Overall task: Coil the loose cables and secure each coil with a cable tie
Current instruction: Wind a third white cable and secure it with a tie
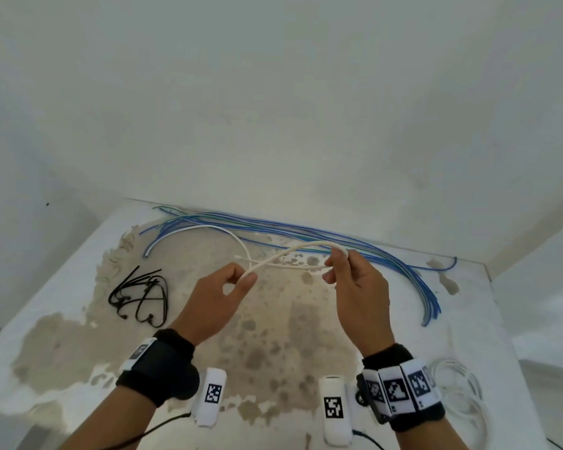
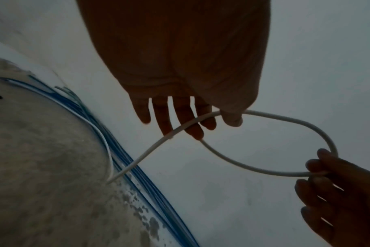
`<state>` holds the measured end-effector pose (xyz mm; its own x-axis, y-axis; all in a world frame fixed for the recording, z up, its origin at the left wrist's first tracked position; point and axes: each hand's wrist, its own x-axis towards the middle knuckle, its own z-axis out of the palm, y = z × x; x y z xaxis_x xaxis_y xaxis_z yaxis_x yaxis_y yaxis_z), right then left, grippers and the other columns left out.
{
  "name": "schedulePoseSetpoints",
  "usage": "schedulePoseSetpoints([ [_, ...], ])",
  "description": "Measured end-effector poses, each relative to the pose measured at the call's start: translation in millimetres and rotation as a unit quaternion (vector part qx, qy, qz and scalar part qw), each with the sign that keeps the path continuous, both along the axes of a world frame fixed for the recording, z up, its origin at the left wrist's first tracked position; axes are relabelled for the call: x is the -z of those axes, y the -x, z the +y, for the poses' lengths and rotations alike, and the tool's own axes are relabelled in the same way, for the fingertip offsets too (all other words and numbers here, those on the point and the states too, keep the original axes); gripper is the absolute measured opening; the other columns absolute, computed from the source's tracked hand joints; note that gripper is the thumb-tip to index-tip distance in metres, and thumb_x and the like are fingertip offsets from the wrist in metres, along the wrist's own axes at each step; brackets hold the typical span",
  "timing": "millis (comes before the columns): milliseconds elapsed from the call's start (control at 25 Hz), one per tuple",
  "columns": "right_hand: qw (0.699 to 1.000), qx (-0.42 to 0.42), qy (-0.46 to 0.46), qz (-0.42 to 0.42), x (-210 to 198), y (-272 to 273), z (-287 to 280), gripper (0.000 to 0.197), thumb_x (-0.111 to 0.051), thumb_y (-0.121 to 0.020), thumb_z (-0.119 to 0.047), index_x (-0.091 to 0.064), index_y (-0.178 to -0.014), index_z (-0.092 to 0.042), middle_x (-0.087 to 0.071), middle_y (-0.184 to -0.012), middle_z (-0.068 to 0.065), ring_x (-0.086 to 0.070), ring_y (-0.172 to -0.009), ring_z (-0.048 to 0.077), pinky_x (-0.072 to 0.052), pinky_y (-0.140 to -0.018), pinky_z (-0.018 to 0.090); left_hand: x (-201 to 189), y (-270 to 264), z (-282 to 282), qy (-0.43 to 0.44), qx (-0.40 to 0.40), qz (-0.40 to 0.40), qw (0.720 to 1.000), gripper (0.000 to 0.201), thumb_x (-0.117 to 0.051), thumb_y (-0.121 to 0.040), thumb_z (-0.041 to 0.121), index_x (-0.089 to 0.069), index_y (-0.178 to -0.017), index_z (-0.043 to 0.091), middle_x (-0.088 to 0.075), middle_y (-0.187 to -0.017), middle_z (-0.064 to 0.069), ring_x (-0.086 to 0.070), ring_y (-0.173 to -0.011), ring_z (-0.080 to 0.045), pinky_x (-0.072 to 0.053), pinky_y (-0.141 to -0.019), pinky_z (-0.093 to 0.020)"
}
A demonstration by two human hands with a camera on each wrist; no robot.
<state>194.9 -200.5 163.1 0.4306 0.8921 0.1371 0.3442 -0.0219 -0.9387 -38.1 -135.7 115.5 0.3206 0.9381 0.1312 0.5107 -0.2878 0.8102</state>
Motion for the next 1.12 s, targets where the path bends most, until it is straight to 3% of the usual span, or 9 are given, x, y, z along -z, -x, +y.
schedulePoseSetpoints([
  [120,0.995,0.008,0.003,0.102,5,39,6,0.041,-0.049,-0.104,-0.043,-0.066,-0.076,-0.017,-0.064,-0.062,0.0,-0.069,-0.072,0.017,-0.054,-0.074,0.032,11,23,3,0.061,0.026,-0.036,0.997,0.037,-0.049,-0.098,0.054,-0.057,-0.087,0.019,-0.066,-0.082,0.011,-0.058,-0.074,-0.006,-0.047,-0.077,-0.03],
  [240,0.983,-0.004,0.03,0.182,13,86,14,0.044,-0.049,-0.104,-0.041,-0.065,-0.076,-0.011,-0.059,-0.057,0.004,-0.067,-0.067,0.022,-0.053,-0.074,0.04,15,45,16,0.118,-0.002,-0.165,0.979,0.034,-0.048,-0.102,0.044,-0.055,-0.099,0.01,-0.074,-0.101,0.003,-0.071,-0.093,-0.015,-0.052,-0.087,-0.036],
  [360,0.975,-0.045,0.106,0.188,29,129,13,0.045,-0.05,-0.104,-0.04,-0.067,-0.078,-0.007,-0.055,-0.056,0.008,-0.063,-0.063,0.025,-0.049,-0.069,0.041,12,64,30,0.126,-0.056,-0.275,0.951,0.017,-0.048,-0.104,0.022,-0.048,-0.099,0.006,-0.076,-0.101,-0.004,-0.072,-0.088,-0.018,-0.052,-0.081,-0.029],
  [480,0.966,-0.078,0.197,0.146,45,161,11,0.044,-0.052,-0.103,-0.042,-0.074,-0.076,-0.015,-0.055,-0.059,-0.002,-0.055,-0.065,0.018,-0.048,-0.07,0.038,16,89,48,0.159,-0.069,-0.33,0.928,0.009,-0.047,-0.105,0.015,-0.044,-0.108,0.007,-0.076,-0.087,-0.006,-0.067,-0.068,-0.017,-0.052,-0.07,-0.024],
  [600,0.97,-0.04,0.193,0.142,45,177,12,0.032,-0.047,-0.106,-0.036,-0.074,-0.097,-0.022,-0.063,-0.072,-0.011,-0.062,-0.077,0.015,-0.054,-0.076,0.033,22,105,54,0.206,0.01,-0.275,0.939,0.009,-0.046,-0.106,0.018,-0.046,-0.112,0.012,-0.074,-0.08,-0.005,-0.059,-0.059,-0.017,-0.049,-0.063,-0.027],
  [680,0.982,-0.011,0.144,0.124,42,181,17,0.029,-0.041,-0.108,-0.034,-0.069,-0.108,-0.025,-0.055,-0.071,-0.007,-0.059,-0.07,0.015,-0.051,-0.067,0.029,21,109,52,0.225,0.078,-0.198,0.951,0.014,-0.048,-0.106,0.022,-0.052,-0.108,0.01,-0.072,-0.078,-0.004,-0.059,-0.059,-0.017,-0.047,-0.062,-0.027],
  [800,0.986,-0.003,0.129,0.104,42,182,25,0.027,-0.039,-0.109,-0.03,-0.064,-0.12,-0.03,-0.045,-0.064,-0.012,-0.046,-0.056,0.013,-0.044,-0.057,0.028,17,109,45,0.265,0.135,-0.135,0.945,0.015,-0.051,-0.104,0.021,-0.053,-0.101,0.007,-0.062,-0.063,0.0,-0.055,-0.055,-0.019,-0.045,-0.062,-0.028],
  [960,0.975,-0.03,0.158,0.152,48,183,29,0.022,-0.05,-0.104,-0.019,-0.069,-0.11,-0.028,-0.042,-0.06,-0.01,-0.035,-0.049,0.012,-0.035,-0.051,0.032,17,114,42,0.309,0.142,-0.126,0.932,0.012,-0.052,-0.103,0.019,-0.052,-0.092,0.013,-0.048,-0.055,0.008,-0.044,-0.052,-0.014,-0.04,-0.056,-0.027],
  [1120,0.985,-0.032,0.146,0.086,55,188,29,0.011,-0.067,-0.096,-0.039,-0.071,-0.093,-0.029,-0.044,-0.06,-0.011,-0.04,-0.051,0.009,-0.037,-0.056,0.032,11,115,44,0.322,0.165,-0.113,0.925,0.015,-0.053,-0.103,0.02,-0.051,-0.09,0.012,-0.043,-0.055,0.009,-0.037,-0.05,-0.011,-0.036,-0.055,-0.025],
])
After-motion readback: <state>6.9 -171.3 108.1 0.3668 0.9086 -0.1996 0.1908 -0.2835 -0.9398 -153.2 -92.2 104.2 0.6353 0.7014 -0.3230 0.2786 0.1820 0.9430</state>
